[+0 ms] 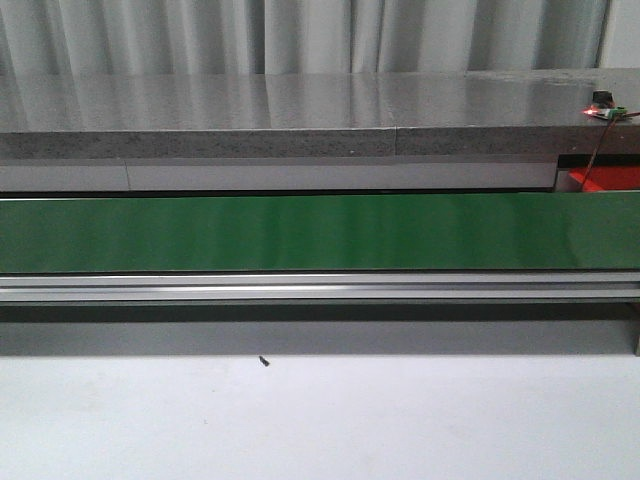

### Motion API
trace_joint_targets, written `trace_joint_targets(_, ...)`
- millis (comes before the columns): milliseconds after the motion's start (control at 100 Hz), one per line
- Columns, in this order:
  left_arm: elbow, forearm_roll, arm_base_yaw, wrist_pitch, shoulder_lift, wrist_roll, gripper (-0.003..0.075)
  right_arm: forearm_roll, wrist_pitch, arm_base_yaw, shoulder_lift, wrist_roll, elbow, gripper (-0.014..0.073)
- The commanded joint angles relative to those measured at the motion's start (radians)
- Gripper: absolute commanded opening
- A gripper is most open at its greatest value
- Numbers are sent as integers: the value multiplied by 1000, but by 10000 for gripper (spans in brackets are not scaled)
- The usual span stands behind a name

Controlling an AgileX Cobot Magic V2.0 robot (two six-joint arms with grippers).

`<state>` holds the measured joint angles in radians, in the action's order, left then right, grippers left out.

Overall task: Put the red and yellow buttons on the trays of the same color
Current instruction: 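Move the left gripper over the yellow push-buttons beside the belt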

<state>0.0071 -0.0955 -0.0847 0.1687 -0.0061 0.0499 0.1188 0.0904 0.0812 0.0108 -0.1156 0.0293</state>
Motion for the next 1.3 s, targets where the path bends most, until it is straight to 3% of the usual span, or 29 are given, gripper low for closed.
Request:
trace_joint_targets(0, 41, -4, -8, -83, -33, -7, -20, 7, -77, 7, 19, 5, -18, -68)
trace_joint_targets(1020, 26, 4, -8, -67, -16, -7, -20, 7, -77, 7, 19, 5, -18, -68)
trace_joint_targets(1290, -90, 22, -8, 45, 26, -7, -20, 7, -77, 7, 19, 5, -18, -68)
